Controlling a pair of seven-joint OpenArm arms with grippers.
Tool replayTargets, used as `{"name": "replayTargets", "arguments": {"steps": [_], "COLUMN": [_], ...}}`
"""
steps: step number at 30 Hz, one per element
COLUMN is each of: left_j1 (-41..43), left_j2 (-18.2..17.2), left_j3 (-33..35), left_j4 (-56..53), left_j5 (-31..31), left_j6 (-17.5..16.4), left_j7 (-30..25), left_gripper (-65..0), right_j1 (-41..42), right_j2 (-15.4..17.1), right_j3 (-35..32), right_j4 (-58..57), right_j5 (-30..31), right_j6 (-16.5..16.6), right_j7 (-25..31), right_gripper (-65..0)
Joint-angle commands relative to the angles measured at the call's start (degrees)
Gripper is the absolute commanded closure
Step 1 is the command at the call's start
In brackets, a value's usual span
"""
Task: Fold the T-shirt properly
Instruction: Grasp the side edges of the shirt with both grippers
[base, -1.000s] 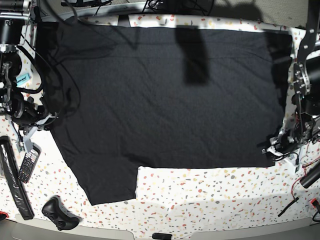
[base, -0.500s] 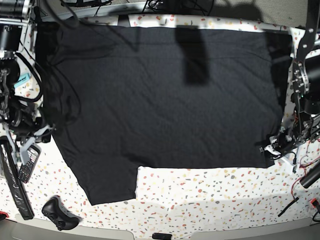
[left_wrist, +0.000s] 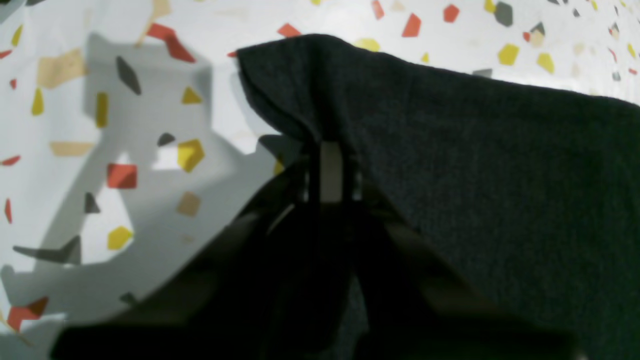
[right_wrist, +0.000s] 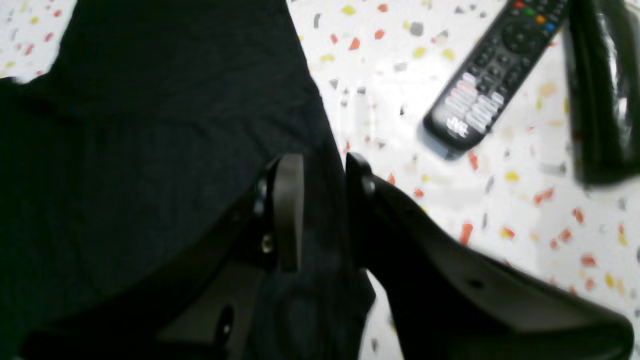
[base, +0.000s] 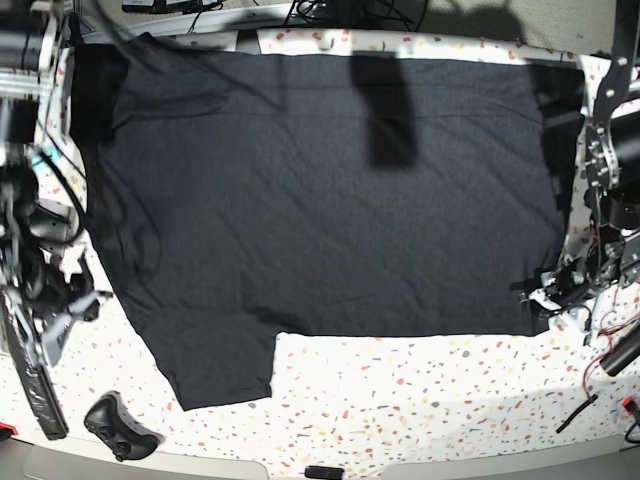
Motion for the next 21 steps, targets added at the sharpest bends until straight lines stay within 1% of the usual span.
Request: {"name": "replayTargets", "arguments": {"steps": [1,3,4,6,8,11,14,17,19,21], "left_j1": [-1.42,-1.42,-1.42,-1.40,-1.40,-1.40,-1.40,-1.40,-1.40,-1.40], "left_j2": [-0.74,-0.74,-0.72,-0.72,-0.72,-0.72,-0.72,-0.74,-0.72,-0.72], "left_j3": [-0.04,-0.04,-0.04,-0.04,-0.04,-0.04,-0.04,-0.04,-0.04,-0.04], "left_j4": [0.63,0.63,0.63,0.63,0.63,0.63,0.63,0.63,0.63,0.63], "left_j5": [0.26,0.26,0.26,0.24,0.24,0.24,0.24,0.24,0.22,0.22], "left_j6": [0.39,0.39,0.39,0.39,0.39,0.39,0.39,0.39,0.39,0.39], "left_j7": [0.28,0.57,0.57,0.57,0.57,0.94,1.77,1.79,1.79,1.79], "left_gripper": [0.0,0.0,0.0,0.0,0.0,0.0,0.0,0.0,0.0,0.0], "right_j1": [4.09,9.75,12.57,17.97,22.69,27.54,29.59,29.44,29.46,29.46], "right_j2": [1.01,0.74,0.39,-0.70,-2.03,-4.35,-5.64,-5.62,-5.64,-5.62], "right_j3": [-2.01,-7.28,-9.70,-13.53,-15.98,-16.94,-16.94,-16.94,-16.94,-16.94], "right_j4": [-2.25,-9.99,-13.90,-21.31,-28.00,-36.39,-41.90,-44.41,-45.97,-47.74], "right_j5": [-0.02,-0.81,-1.81,-3.28,-3.65,-6.14,-8.15,-9.29,-11.69,-14.69], "right_j6": [0.39,0.39,0.39,0.37,0.37,0.35,0.04,-0.52,-2.40,-3.50], "right_j7": [0.96,1.20,1.60,2.58,3.21,3.98,5.07,7.74,8.70,11.02], "right_gripper": [-19.0,-23.0,-23.9,-24.0,-24.0,-24.0,-24.0,-24.0,-23.9,-23.9]}}
